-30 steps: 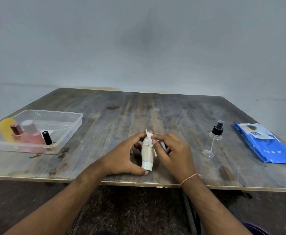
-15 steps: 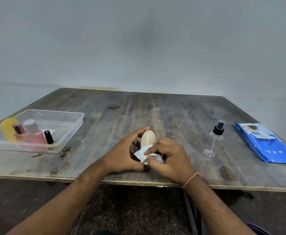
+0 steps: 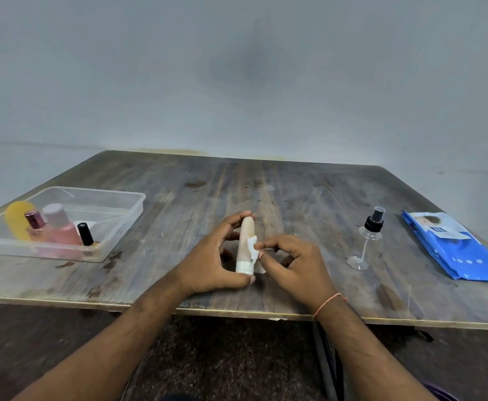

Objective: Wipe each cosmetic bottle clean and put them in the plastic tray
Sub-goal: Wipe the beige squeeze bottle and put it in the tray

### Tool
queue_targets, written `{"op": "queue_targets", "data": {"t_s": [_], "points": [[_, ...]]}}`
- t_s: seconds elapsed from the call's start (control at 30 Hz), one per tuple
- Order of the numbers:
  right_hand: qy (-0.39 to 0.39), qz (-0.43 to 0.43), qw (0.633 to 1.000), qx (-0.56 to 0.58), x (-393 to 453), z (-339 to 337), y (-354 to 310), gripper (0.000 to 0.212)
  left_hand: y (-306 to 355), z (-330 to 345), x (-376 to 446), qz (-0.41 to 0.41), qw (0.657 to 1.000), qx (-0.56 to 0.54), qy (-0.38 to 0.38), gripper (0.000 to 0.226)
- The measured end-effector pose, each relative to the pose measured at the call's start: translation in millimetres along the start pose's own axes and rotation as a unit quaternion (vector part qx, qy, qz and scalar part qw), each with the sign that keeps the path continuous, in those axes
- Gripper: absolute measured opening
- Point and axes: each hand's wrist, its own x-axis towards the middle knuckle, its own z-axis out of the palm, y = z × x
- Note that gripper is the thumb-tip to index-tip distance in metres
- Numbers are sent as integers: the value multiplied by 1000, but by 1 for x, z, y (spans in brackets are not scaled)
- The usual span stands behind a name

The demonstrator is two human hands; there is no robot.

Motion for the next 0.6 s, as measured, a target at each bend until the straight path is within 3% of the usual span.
{"op": "queue_targets", "data": {"t_s": [0.17, 0.4, 0.6], "points": [[-27, 39, 999, 22, 2, -3, -1, 16, 1, 1, -3, 11, 999, 36, 24, 118], [5, 86, 992, 97, 3, -5, -2, 19, -4, 3, -1, 7, 995, 93, 30, 119], [-3, 29, 998, 51, 3, -4, -4, 20, -3, 4, -1, 22, 992, 120, 3, 120]]}}
